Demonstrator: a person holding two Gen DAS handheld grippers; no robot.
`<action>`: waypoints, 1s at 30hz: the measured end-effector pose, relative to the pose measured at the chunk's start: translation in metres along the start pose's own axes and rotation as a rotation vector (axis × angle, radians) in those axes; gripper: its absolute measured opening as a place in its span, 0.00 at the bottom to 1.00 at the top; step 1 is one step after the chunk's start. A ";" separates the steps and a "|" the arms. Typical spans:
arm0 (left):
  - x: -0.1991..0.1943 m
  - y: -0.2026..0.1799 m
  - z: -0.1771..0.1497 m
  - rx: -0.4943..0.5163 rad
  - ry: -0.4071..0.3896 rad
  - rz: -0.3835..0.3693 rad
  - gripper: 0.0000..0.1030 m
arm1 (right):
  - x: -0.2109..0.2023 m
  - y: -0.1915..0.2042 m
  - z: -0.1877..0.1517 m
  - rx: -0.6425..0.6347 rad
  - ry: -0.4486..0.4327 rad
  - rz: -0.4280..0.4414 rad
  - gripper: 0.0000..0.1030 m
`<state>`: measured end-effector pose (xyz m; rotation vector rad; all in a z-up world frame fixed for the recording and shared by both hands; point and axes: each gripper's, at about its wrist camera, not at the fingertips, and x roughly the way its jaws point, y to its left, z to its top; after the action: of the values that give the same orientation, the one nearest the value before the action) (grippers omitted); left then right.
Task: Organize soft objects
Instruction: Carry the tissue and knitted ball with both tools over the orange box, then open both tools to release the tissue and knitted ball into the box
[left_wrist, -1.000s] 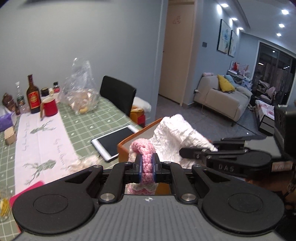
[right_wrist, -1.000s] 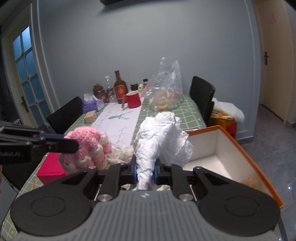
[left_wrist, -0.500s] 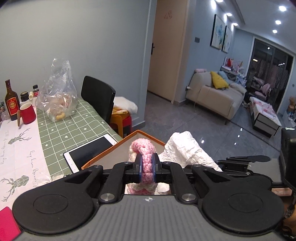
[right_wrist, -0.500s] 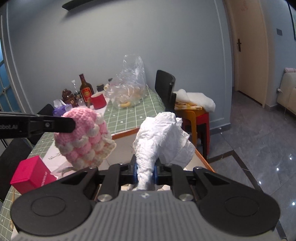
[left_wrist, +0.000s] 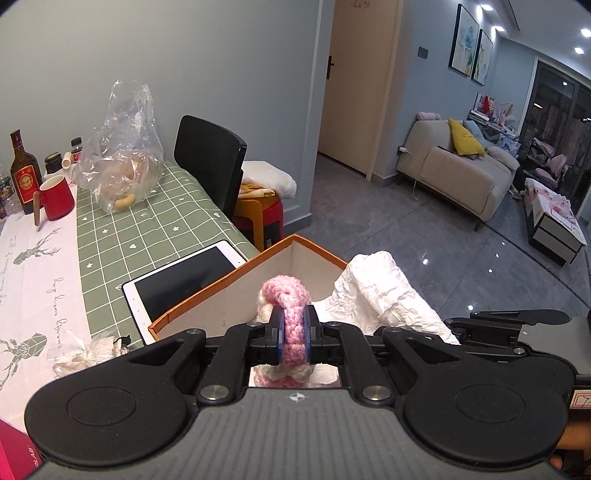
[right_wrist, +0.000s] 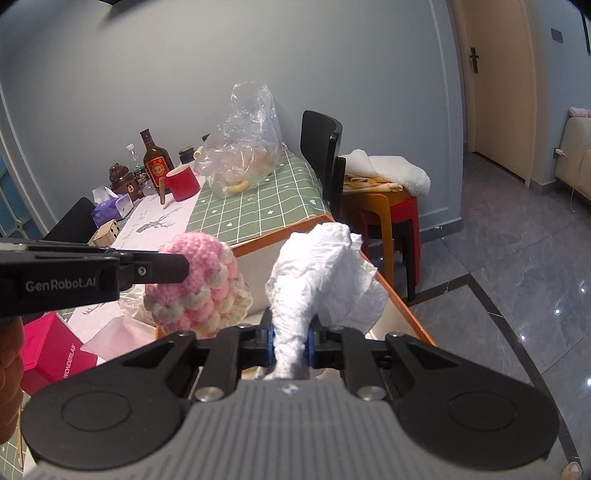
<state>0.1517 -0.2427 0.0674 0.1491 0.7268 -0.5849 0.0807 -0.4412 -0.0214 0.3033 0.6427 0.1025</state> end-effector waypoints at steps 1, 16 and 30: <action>0.000 -0.001 0.001 0.009 -0.002 0.006 0.11 | 0.002 -0.002 0.001 0.005 0.003 0.000 0.13; 0.049 -0.007 -0.011 0.073 0.090 0.137 0.11 | 0.063 0.002 -0.004 -0.036 0.151 -0.018 0.14; 0.071 -0.006 -0.031 0.032 0.166 0.132 0.13 | 0.073 -0.014 -0.013 -0.043 0.230 -0.097 0.24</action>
<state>0.1724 -0.2697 -0.0024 0.2751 0.8616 -0.4620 0.1314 -0.4375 -0.0773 0.2203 0.8816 0.0582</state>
